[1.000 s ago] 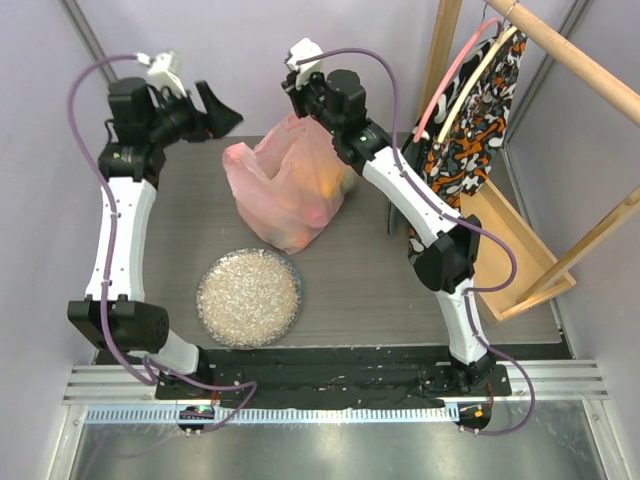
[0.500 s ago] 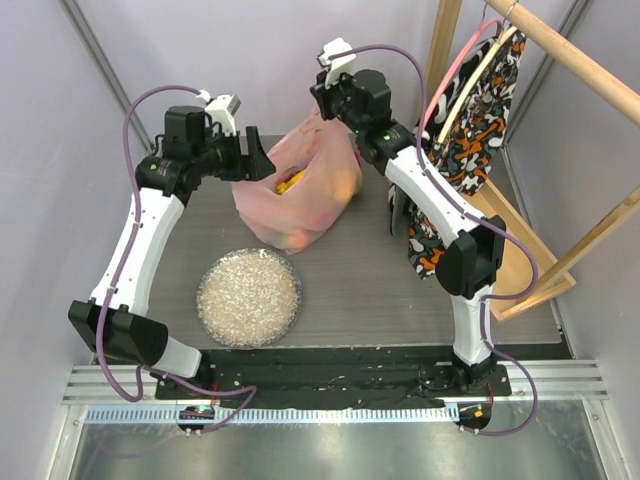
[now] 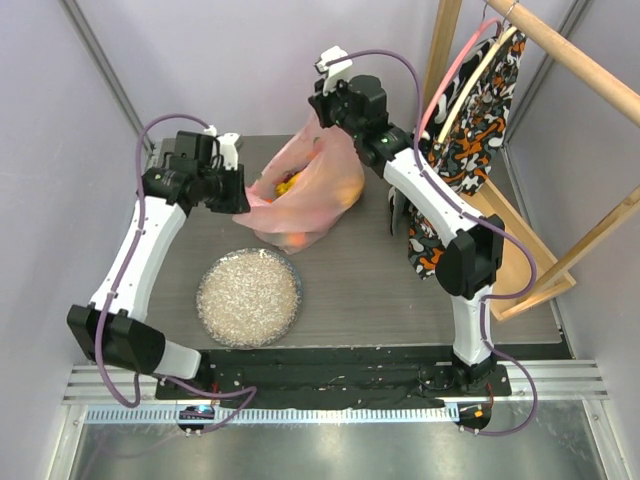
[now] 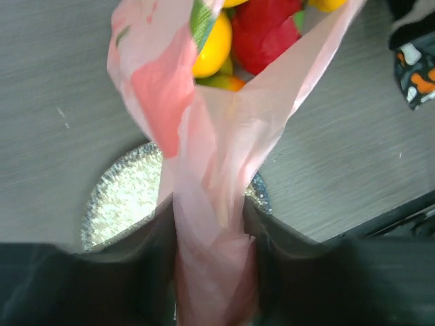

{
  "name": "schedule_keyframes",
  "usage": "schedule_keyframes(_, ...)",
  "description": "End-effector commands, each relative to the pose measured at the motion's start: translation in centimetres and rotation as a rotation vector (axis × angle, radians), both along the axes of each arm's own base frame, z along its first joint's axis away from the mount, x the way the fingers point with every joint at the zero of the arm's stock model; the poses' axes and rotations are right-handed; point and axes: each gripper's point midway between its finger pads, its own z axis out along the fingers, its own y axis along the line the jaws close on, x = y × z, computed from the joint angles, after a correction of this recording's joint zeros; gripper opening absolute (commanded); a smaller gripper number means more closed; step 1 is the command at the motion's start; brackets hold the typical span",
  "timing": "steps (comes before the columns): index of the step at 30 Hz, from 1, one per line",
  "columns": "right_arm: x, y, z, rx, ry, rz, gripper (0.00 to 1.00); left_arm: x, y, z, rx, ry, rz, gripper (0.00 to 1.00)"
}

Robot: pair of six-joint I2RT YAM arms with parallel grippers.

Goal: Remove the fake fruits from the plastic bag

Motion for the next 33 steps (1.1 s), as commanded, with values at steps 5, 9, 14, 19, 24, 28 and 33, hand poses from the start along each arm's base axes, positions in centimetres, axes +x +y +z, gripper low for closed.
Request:
schedule_keyframes(5, 1.0, 1.7, 1.0, 0.045, -0.027, 0.035, 0.01, 10.6, 6.3, 3.7, 0.122, -0.169, 0.188, 0.00)
schedule_keyframes(9, 3.4, 3.4, 5.7, 0.174, -0.182, 0.037, 0.01, 17.4, 12.2, 11.0, 0.115, -0.381, 0.344, 0.00)
schedule_keyframes(14, 2.8, 4.3, 11.6, 0.303, -0.405, 0.039, 0.01, 20.1, 15.0, 17.4, 0.124, -0.603, 0.411, 0.00)
schedule_keyframes(19, -0.2, 4.5, 14.6, 0.291, -0.498, 0.095, 0.01, 16.9, 14.6, 21.2, 0.138, -0.680, 0.384, 0.00)
schedule_keyframes(24, -1.7, 5.2, 7.6, 0.144, -0.350, 0.178, 0.01, 10.7, 14.5, 15.7, 0.176, -0.535, 0.372, 0.00)
schedule_keyframes(28, -5.6, 4.7, 1.7, 0.043, -0.177, 0.265, 0.01, 3.6, 13.8, 6.6, 0.202, -0.304, 0.333, 0.00)
schedule_keyframes(33, -10.2, 2.6, -11.7, -0.107, 0.133, 0.285, 0.34, -1.9, 13.4, -1.1, 0.208, -0.131, 0.328, 0.00)
